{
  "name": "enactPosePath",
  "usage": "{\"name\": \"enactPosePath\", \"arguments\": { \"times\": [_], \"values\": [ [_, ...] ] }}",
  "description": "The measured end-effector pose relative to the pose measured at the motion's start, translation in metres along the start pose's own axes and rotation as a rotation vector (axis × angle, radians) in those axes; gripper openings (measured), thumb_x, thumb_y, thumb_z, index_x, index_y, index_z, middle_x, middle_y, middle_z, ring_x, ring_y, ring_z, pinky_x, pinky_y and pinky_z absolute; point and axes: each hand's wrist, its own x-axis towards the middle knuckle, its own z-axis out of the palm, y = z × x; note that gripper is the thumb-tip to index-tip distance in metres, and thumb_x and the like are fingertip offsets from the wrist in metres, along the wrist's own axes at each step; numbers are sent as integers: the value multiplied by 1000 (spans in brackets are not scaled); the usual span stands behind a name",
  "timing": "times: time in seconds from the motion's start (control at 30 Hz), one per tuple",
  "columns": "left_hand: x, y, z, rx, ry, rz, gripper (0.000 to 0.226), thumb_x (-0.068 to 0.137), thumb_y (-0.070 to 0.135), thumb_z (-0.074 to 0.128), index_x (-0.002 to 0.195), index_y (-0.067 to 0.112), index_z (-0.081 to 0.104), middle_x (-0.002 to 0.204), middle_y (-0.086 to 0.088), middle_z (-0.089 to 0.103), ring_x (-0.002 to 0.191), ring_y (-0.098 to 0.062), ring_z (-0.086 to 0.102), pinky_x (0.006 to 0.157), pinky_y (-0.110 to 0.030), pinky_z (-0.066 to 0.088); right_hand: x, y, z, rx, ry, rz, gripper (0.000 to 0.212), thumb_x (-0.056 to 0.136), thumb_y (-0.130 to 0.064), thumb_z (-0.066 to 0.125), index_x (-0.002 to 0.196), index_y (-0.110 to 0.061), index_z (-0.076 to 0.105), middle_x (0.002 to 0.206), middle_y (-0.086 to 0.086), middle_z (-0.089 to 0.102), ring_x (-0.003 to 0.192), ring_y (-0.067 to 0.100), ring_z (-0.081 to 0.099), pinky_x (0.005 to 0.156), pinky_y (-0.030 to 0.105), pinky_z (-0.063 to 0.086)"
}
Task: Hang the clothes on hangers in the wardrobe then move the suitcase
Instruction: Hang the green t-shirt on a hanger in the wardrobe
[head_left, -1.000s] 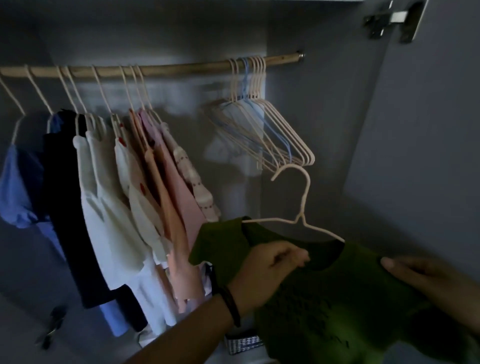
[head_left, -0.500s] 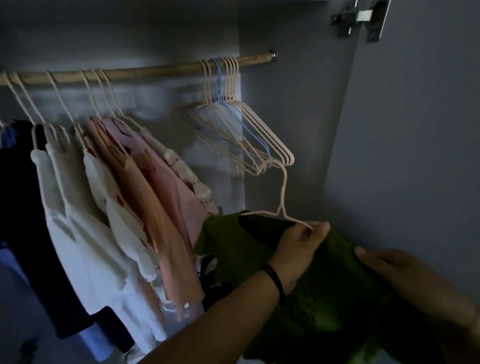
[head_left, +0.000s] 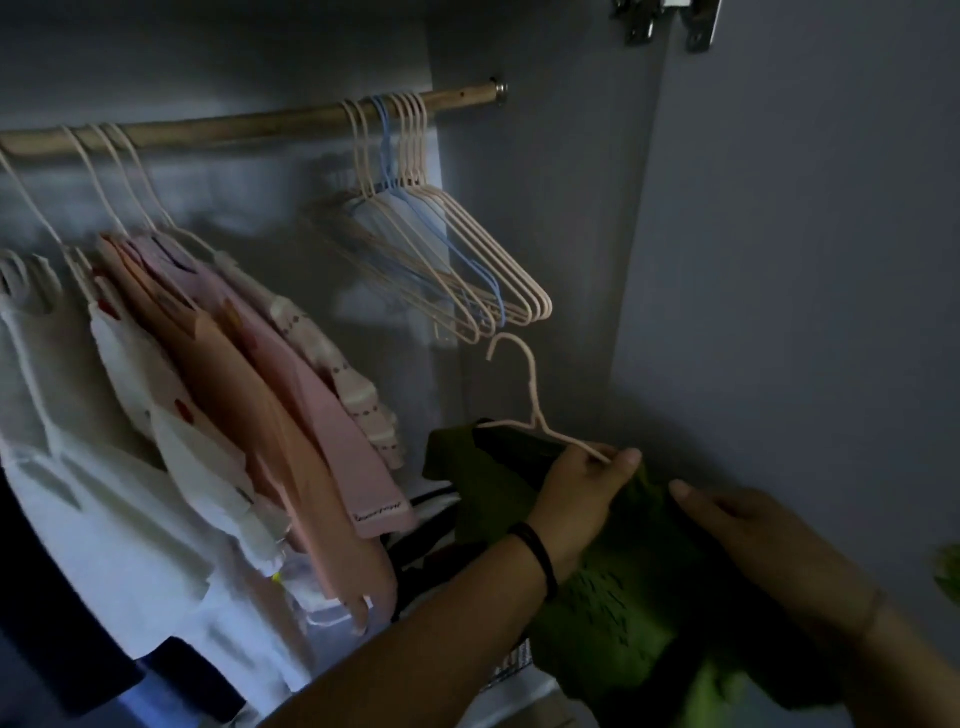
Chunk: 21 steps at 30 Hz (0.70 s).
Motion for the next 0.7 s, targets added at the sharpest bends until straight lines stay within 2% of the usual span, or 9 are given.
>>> {"name": "enactPosePath", "arguments": {
  "times": [0.07, 0.17, 0.23, 0.33, 0.43, 0.53, 0.6, 0.7],
  "values": [
    [5, 6, -12, 2, 67, 30, 15, 92, 26, 60, 92, 11, 60, 98, -10, 65, 99, -26, 62, 94, -42, 48, 11, -7, 10, 7, -24, -43, 36, 90, -40, 52, 72, -17, 74, 67, -1, 73, 59, 11, 68, 60, 25, 52],
    [11, 29, -33, -5, 171, 99, 13, 92, 21, 59, 93, 8, 59, 91, -10, 64, 88, -21, 61, 86, -36, 50, 30, -22, 20, 23, -93, -143, 28, 83, -43, 59, 83, -19, 73, 77, -1, 75, 69, 15, 71, 68, 29, 57],
    [17, 47, -50, 13, 204, 134, 13, 92, 23, 58, 90, 10, 58, 85, -6, 63, 86, -21, 61, 81, -34, 50, 41, -37, 25, 139, -188, -179, 22, 83, -33, 63, 94, -15, 71, 85, 3, 75, 76, 19, 72, 67, 27, 58],
    [24, 73, -83, 27, 286, 178, 14, 92, 28, 59, 91, 14, 59, 89, -7, 62, 94, -27, 61, 89, -43, 49, 55, -58, 30, 255, -323, -225, 33, 77, -28, 63, 102, -7, 68, 93, 11, 74, 82, 24, 71, 65, 24, 57],
    [29, 102, -119, 25, 393, 223, 19, 91, 30, 59, 93, 11, 60, 93, -12, 62, 98, -32, 60, 95, -51, 46, 73, -73, 43, 291, -296, -310, 36, 79, -33, 55, 102, -7, 68, 98, 13, 73, 88, 25, 70, 71, 25, 58],
    [31, 130, -149, 69, 445, 248, 20, 92, 33, 58, 91, 13, 61, 100, -10, 63, 106, -33, 59, 99, -50, 45, 87, -96, 66, 436, -276, -387, 25, 91, -24, 47, 96, -12, 69, 91, -2, 75, 84, 10, 70, 74, 18, 56],
    [30, 147, -165, 65, 468, 261, 22, 93, 33, 56, 91, 11, 61, 100, -11, 62, 108, -34, 58, 99, -48, 46, 97, -116, 84, 521, -265, -446, 26, 95, -14, 44, 90, -10, 69, 78, -7, 74, 74, 4, 69, 69, 13, 54],
    [28, 160, -182, 77, 576, 270, 39, 93, 40, 54, 106, 4, 62, 109, -13, 63, 107, -31, 59, 99, -46, 47, 114, -142, 107, 603, -219, -517, 28, 96, -9, 42, 85, -7, 67, 70, -8, 73, 69, 1, 67, 65, 10, 50]
  ]
}}
